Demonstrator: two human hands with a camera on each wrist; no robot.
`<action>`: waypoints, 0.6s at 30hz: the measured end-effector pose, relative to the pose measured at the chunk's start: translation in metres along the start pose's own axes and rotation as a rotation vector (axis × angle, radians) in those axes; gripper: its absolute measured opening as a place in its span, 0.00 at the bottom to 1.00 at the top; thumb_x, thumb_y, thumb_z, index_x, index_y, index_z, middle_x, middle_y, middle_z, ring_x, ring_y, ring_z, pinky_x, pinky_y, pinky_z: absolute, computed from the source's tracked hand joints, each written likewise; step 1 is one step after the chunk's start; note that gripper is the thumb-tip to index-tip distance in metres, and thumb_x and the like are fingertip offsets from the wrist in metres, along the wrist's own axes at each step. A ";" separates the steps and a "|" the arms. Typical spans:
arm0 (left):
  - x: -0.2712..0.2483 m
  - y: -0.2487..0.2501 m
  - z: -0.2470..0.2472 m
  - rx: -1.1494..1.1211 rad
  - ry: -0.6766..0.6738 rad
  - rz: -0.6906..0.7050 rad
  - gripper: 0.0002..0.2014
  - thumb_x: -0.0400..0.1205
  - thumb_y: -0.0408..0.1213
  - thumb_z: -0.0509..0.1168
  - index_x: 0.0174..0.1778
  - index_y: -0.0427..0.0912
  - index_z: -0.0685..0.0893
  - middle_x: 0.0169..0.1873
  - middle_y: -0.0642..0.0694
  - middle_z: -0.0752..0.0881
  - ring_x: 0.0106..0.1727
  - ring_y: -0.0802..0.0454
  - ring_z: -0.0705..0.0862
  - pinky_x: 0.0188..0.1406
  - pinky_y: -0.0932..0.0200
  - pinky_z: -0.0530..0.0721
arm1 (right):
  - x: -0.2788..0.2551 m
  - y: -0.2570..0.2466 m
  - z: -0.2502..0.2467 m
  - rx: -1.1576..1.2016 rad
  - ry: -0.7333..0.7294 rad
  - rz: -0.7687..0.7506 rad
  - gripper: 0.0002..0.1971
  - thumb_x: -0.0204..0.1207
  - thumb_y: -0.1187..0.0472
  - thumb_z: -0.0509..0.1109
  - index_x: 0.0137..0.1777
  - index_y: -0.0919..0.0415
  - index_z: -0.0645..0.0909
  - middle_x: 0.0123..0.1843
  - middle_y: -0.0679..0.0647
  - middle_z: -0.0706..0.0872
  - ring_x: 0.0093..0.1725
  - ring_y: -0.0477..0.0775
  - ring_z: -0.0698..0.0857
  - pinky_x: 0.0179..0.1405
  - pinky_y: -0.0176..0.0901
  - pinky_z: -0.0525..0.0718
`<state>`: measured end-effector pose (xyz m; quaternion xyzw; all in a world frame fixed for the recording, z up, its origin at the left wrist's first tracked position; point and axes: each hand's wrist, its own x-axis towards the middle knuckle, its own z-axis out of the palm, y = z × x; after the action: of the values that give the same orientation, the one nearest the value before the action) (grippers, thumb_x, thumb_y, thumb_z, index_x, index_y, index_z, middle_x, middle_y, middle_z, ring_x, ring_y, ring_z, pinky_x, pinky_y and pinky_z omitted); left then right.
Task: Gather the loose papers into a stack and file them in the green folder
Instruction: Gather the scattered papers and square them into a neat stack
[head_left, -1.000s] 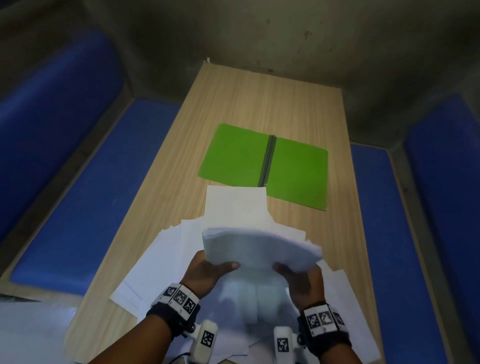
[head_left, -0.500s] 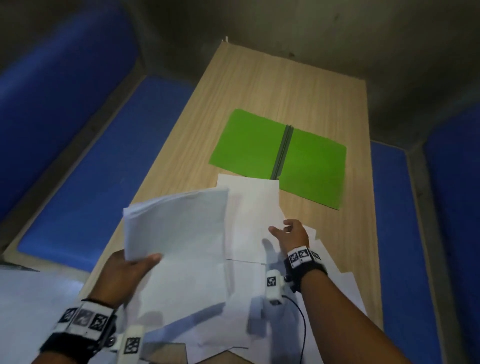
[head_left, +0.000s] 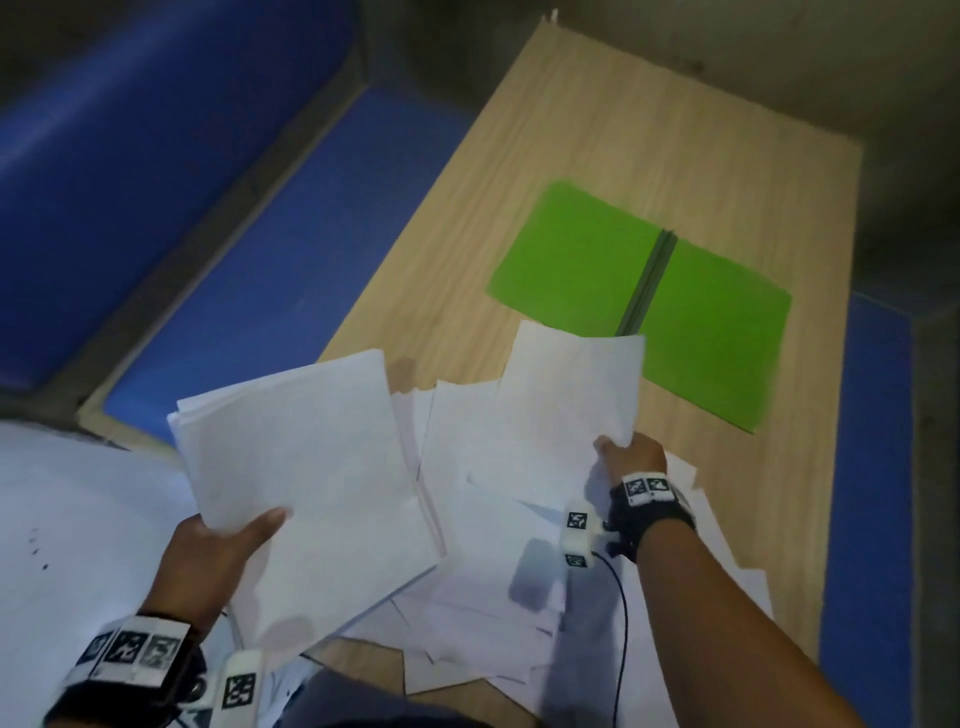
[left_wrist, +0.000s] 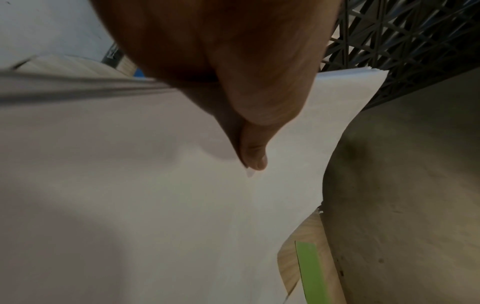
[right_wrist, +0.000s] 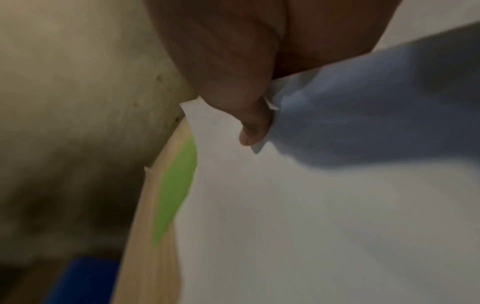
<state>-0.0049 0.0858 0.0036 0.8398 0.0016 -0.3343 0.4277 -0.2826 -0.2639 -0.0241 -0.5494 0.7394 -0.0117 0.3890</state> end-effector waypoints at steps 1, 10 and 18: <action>0.001 -0.001 -0.001 0.019 0.001 0.004 0.11 0.73 0.38 0.81 0.43 0.37 0.88 0.39 0.37 0.91 0.42 0.37 0.89 0.41 0.46 0.84 | -0.003 0.004 -0.007 0.029 0.001 0.007 0.18 0.77 0.52 0.70 0.57 0.67 0.83 0.56 0.63 0.88 0.56 0.64 0.86 0.49 0.43 0.80; 0.004 -0.008 0.005 0.100 0.007 -0.028 0.11 0.74 0.39 0.80 0.38 0.38 0.85 0.38 0.33 0.90 0.40 0.36 0.88 0.41 0.43 0.85 | -0.070 0.063 0.030 -0.011 -0.136 0.003 0.19 0.67 0.52 0.80 0.47 0.68 0.84 0.47 0.62 0.89 0.41 0.57 0.84 0.37 0.40 0.78; -0.006 -0.009 0.020 0.179 -0.029 -0.011 0.14 0.75 0.39 0.79 0.45 0.32 0.85 0.40 0.31 0.88 0.39 0.38 0.86 0.39 0.46 0.82 | -0.094 0.049 0.059 0.235 -0.094 0.103 0.33 0.66 0.61 0.81 0.64 0.61 0.65 0.55 0.52 0.72 0.53 0.56 0.79 0.51 0.42 0.79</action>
<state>-0.0230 0.0788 -0.0076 0.8697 -0.0300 -0.3475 0.3491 -0.2789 -0.1428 -0.0338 -0.4611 0.7413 -0.0527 0.4849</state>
